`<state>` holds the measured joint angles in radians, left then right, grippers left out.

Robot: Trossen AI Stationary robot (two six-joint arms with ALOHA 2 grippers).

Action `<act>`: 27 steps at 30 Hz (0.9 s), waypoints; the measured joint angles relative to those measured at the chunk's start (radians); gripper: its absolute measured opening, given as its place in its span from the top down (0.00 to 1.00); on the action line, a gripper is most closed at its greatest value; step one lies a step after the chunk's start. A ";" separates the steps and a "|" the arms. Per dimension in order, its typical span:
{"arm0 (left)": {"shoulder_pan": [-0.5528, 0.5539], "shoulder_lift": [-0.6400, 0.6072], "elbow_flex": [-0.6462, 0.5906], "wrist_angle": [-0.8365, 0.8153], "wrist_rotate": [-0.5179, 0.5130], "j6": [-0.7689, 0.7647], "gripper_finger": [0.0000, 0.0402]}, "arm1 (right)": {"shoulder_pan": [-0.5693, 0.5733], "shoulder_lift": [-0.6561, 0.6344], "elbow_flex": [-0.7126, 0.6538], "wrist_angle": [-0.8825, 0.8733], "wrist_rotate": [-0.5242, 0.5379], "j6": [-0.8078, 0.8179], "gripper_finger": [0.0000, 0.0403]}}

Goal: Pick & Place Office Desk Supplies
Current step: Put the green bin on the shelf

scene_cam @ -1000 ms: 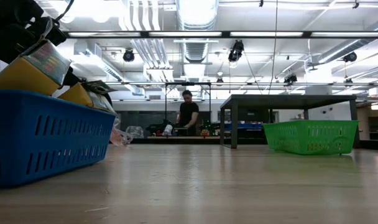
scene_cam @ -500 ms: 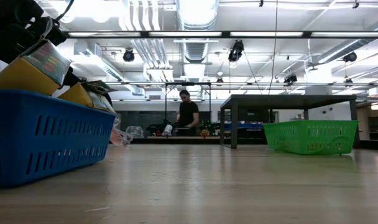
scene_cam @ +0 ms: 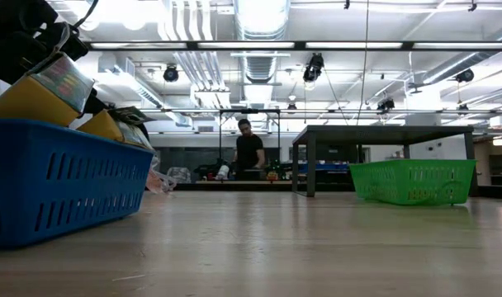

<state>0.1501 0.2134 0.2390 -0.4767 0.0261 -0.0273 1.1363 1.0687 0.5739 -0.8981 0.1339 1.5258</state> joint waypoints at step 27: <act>0.000 0.000 0.000 0.000 0.000 0.000 0.75 | -0.004 0.000 0.243 -0.270 -0.002 -0.175 0.69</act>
<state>0.1500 0.2138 0.2390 -0.4767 0.0261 -0.0274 1.1323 1.0687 0.8165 -1.1683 0.1321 1.3507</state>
